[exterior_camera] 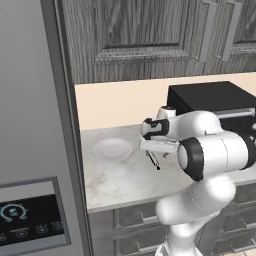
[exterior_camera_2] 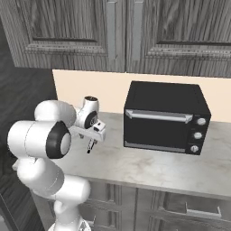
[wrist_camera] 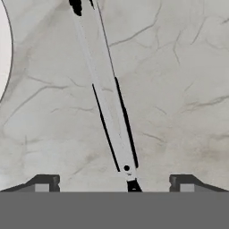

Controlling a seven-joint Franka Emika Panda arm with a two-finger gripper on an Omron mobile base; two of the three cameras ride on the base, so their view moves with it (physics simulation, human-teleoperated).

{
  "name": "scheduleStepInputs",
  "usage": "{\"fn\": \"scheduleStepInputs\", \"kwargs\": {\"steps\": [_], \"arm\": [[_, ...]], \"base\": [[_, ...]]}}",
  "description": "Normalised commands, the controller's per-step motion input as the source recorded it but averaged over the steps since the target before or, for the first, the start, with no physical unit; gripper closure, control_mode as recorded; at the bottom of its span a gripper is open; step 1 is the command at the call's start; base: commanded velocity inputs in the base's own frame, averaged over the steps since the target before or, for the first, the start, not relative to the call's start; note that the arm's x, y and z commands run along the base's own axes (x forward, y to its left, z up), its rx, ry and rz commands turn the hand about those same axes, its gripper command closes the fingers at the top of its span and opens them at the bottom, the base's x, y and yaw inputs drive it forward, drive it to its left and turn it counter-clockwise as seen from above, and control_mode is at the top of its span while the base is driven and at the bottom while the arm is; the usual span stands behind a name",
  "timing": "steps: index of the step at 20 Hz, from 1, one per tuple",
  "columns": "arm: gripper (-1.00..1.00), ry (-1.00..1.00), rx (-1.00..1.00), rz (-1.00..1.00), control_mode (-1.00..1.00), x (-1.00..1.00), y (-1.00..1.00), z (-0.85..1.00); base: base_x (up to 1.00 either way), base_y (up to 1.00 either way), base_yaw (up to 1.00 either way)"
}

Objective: Pick up the tongs from the counter and place them near the plate next to the oven.

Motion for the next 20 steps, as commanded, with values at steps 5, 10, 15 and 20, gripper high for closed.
{"fn": "scheduleStepInputs", "kwargs": {"steps": [5,10,15,20], "arm": [[-1.00,-0.12,0.05,-0.14,-1.00,-0.36,0.00,0.64],[-1.00,-0.16,0.02,-0.11,-1.00,-0.58,0.00,0.56],[-1.00,-0.20,0.00,-0.09,-1.00,-0.65,0.02,0.53],[-1.00,-0.17,0.00,-0.07,-1.00,-0.71,0.04,0.62]], "base": [[0.00,0.00,0.00],[0.00,0.00,0.00],[0.00,0.00,0.00],[0.00,0.00,0.00]]}}
